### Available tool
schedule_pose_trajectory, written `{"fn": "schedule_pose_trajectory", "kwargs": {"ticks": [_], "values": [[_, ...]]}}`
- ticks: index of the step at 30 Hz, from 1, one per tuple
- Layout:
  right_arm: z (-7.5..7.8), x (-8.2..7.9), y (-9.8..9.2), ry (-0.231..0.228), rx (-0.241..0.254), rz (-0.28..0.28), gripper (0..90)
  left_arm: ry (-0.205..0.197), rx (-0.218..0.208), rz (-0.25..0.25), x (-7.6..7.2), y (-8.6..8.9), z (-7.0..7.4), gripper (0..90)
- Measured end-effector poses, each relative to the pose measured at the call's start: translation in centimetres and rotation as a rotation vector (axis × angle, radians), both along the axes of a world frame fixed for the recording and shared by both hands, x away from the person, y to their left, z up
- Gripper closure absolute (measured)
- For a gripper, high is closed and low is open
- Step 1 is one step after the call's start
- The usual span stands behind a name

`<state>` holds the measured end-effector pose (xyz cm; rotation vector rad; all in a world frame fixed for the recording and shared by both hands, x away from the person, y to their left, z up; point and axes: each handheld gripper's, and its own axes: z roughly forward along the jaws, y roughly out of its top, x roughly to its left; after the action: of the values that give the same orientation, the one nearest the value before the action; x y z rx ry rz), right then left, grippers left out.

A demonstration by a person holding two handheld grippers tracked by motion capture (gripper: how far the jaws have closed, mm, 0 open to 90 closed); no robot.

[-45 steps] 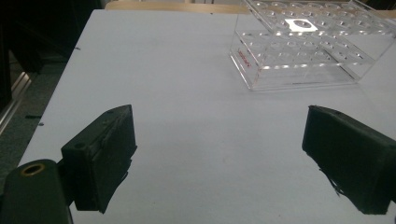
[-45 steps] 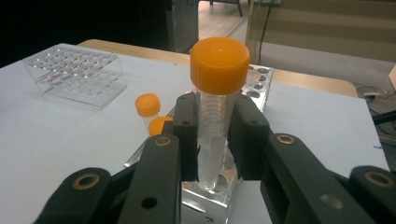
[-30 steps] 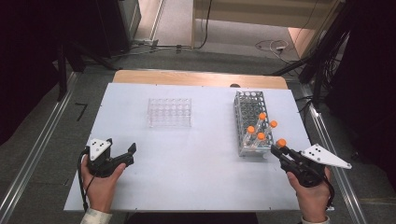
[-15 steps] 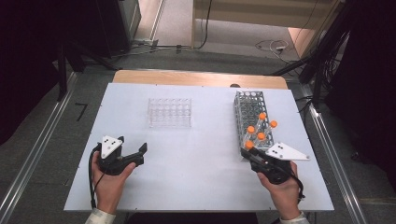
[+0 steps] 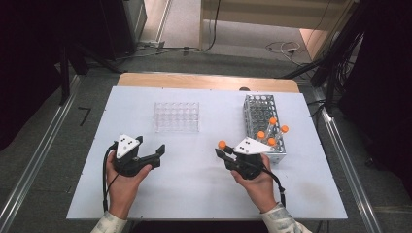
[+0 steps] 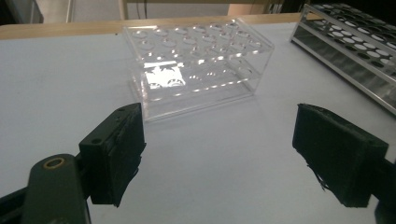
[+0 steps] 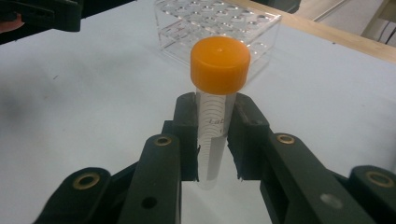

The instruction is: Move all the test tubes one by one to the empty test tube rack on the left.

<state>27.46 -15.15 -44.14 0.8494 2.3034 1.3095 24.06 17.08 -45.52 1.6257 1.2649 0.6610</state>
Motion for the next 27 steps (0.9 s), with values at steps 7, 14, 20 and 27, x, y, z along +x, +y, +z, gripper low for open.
{"fn": "schedule_pose_trajectory", "kwargs": {"ticks": [7,14,20,27], "values": [[-0.4,0.7,2.3,0.003,-0.002,0.019,72.1,-0.012,-0.005,-0.040,0.4,-1.3,0.9,17.9],[-0.8,1.1,4.2,0.004,-0.004,0.040,72.1,-0.034,-0.005,-0.109,0.8,-3.4,2.6,20.1],[-0.8,1.4,5.4,0.010,0.005,0.056,72.1,-0.044,0.013,-0.186,1.0,-5.7,3.8,26.1],[-0.9,1.5,6.3,0.013,0.001,0.070,72.1,-0.035,0.028,-0.241,1.4,-7.2,3.6,34.7]]}}
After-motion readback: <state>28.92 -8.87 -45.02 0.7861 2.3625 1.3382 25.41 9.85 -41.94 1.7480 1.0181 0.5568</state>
